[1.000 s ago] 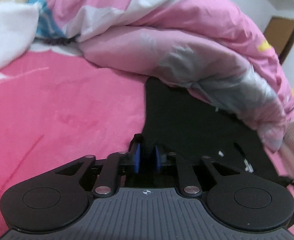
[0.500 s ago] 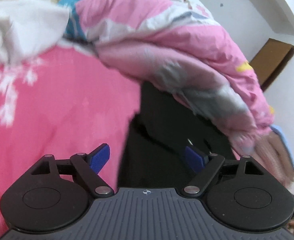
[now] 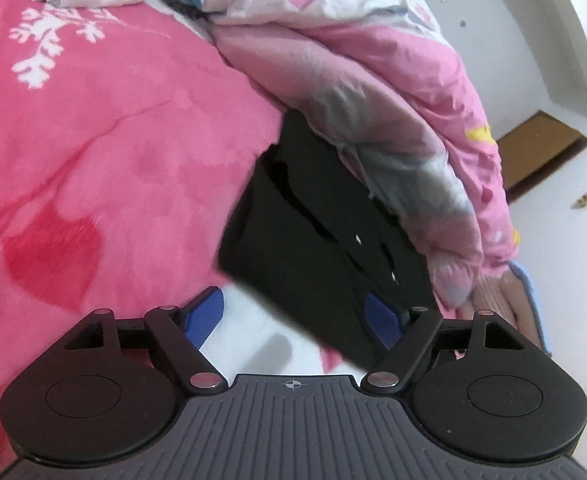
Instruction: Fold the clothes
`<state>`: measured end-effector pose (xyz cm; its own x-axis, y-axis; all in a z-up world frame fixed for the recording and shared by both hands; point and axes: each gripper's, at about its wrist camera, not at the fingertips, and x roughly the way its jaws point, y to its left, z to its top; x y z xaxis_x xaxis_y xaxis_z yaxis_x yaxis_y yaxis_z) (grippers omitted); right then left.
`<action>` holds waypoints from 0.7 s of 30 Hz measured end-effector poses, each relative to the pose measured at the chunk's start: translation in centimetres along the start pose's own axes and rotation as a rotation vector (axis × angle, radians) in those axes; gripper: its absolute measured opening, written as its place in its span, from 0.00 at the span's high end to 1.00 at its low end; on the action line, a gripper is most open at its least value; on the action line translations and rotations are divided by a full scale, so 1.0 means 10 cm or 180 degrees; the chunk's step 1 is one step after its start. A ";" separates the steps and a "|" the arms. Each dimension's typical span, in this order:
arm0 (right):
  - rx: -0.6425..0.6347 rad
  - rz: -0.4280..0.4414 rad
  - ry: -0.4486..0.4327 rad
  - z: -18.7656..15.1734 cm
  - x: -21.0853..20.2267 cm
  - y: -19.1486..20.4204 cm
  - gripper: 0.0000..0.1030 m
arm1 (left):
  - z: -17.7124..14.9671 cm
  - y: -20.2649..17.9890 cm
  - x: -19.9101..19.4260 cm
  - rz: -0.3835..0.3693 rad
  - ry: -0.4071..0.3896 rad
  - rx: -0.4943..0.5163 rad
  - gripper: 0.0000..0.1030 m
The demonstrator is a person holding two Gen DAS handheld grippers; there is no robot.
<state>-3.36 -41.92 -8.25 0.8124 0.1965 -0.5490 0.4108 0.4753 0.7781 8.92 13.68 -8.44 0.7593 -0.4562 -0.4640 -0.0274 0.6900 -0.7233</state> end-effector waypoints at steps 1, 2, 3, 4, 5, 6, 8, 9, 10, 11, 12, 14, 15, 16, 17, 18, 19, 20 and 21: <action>0.0006 0.0007 -0.0010 0.02 0.03 0.00 0.60 | 0.01 0.00 0.03 0.0047 -0.0028 0.0002 0.33; 0.0015 0.0020 -0.0020 0.03 0.06 -0.01 0.61 | 0.01 0.00 0.06 0.0090 -0.0059 0.0012 0.37; 0.0023 0.0033 -0.0030 0.05 0.09 -0.01 0.61 | 0.02 -0.01 0.08 0.0129 -0.0094 0.0032 0.40; 0.0024 0.0046 -0.0040 0.07 0.12 -0.01 0.63 | 0.02 -0.01 0.10 0.0165 -0.0125 0.0053 0.44; 0.0022 0.0058 -0.0050 0.08 0.15 -0.01 0.63 | 0.02 -0.02 0.12 0.0201 -0.0157 0.0084 0.47; 0.0019 0.0070 -0.0060 0.10 0.18 -0.01 0.63 | 0.01 -0.03 0.14 0.0249 -0.0194 0.0133 0.54; -0.0002 0.0090 -0.0082 0.14 0.24 0.00 0.64 | 0.00 -0.07 0.20 0.0360 -0.0264 0.0247 0.64; -0.0029 0.0096 -0.0094 0.15 0.28 0.01 0.64 | -0.01 -0.08 0.23 0.0414 -0.0290 0.0294 0.73; -0.0055 0.0097 -0.0105 0.16 0.30 0.02 0.65 | -0.01 -0.10 0.26 0.0469 -0.0314 0.0342 0.83; -0.0090 0.0086 -0.0115 0.17 0.33 0.04 0.77 | -0.01 -0.12 0.28 0.0520 -0.0334 0.0387 0.87; -0.0138 0.0056 -0.0113 0.18 0.36 0.06 0.83 | -0.02 -0.14 0.29 0.0558 -0.0355 0.0419 0.92; -0.0204 0.0010 -0.0122 0.18 0.40 0.09 0.96 | -0.01 -0.17 0.28 0.0600 -0.0404 0.0454 0.95; -0.0240 0.0007 -0.0147 0.17 0.38 0.11 0.96 | -0.01 -0.20 0.25 0.0624 -0.0446 0.0483 0.96; -0.0278 0.0002 -0.0179 0.16 0.36 0.14 0.97 | -0.01 -0.24 0.21 0.0638 -0.0494 0.0515 0.96; -0.0304 0.0022 -0.0212 0.15 0.32 0.16 0.97 | 0.00 -0.28 0.17 0.0641 -0.0549 0.0553 0.96; -0.0322 0.0058 -0.0249 0.14 0.27 0.19 0.97 | 0.00 -0.31 0.12 0.0632 -0.0595 0.0581 0.97; -0.0334 0.0089 -0.0273 0.13 0.22 0.22 0.97 | 0.01 -0.34 0.08 0.0609 -0.0629 0.0597 0.97; -0.0344 0.0117 -0.0288 0.11 0.18 0.24 0.98 | 0.02 -0.37 0.04 0.0576 -0.0651 0.0603 0.97; -0.0355 0.0144 -0.0304 0.10 0.13 0.27 0.98 | 0.03 -0.39 0.00 0.0534 -0.0657 0.0595 0.97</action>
<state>-0.78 -41.27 -6.58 0.8669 0.1401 -0.4784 0.3286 0.5611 0.7598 9.23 11.15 -5.43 0.8707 -0.2171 -0.4413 -0.0579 0.8458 -0.5303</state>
